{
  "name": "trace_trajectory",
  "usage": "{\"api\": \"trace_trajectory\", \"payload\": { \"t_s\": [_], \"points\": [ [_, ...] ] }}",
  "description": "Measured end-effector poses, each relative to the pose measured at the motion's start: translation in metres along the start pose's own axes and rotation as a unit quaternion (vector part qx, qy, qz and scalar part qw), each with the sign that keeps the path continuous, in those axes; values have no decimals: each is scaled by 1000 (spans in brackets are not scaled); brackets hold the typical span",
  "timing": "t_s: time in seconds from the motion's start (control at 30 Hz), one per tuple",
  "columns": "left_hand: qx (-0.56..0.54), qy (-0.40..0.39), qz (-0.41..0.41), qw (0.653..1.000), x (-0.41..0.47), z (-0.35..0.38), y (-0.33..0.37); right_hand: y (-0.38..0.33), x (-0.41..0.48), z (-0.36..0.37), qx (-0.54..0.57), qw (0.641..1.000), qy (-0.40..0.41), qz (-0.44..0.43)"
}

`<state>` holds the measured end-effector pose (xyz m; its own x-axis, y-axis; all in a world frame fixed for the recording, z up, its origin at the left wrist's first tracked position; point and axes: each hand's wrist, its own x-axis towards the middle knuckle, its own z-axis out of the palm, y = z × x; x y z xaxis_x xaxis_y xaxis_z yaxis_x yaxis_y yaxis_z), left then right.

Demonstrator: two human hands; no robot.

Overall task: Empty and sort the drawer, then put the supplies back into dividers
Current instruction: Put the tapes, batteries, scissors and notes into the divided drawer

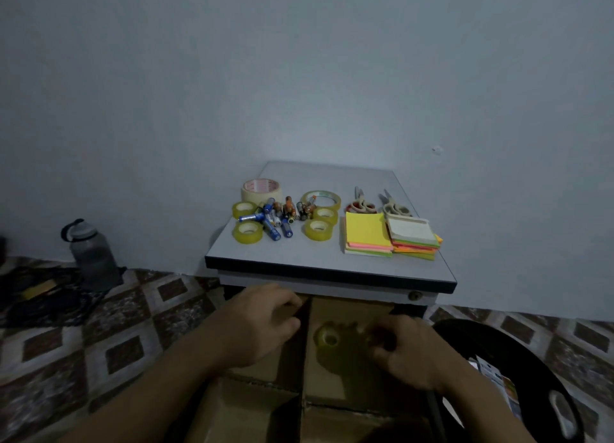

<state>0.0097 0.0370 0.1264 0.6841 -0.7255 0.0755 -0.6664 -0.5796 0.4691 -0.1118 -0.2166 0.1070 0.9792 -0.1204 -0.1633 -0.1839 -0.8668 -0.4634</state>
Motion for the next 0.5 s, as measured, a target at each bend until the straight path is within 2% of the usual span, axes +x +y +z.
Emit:
{"api": "trace_trajectory", "payload": {
  "t_s": [0.17, 0.3, 0.5],
  "points": [
    [-26, 78, -7, 997, 0, -44, -8, -34, 12, -34, 1, 998, 45, -51],
    [-12, 134, -40, 990, 22, -83, -25, -63, 45, -68, -21, 986, 130, -99],
    [49, 148, -66, 986, 82, -113, -59, -92, 118, -108, -54, 976, 171, -121]
  ]
}}
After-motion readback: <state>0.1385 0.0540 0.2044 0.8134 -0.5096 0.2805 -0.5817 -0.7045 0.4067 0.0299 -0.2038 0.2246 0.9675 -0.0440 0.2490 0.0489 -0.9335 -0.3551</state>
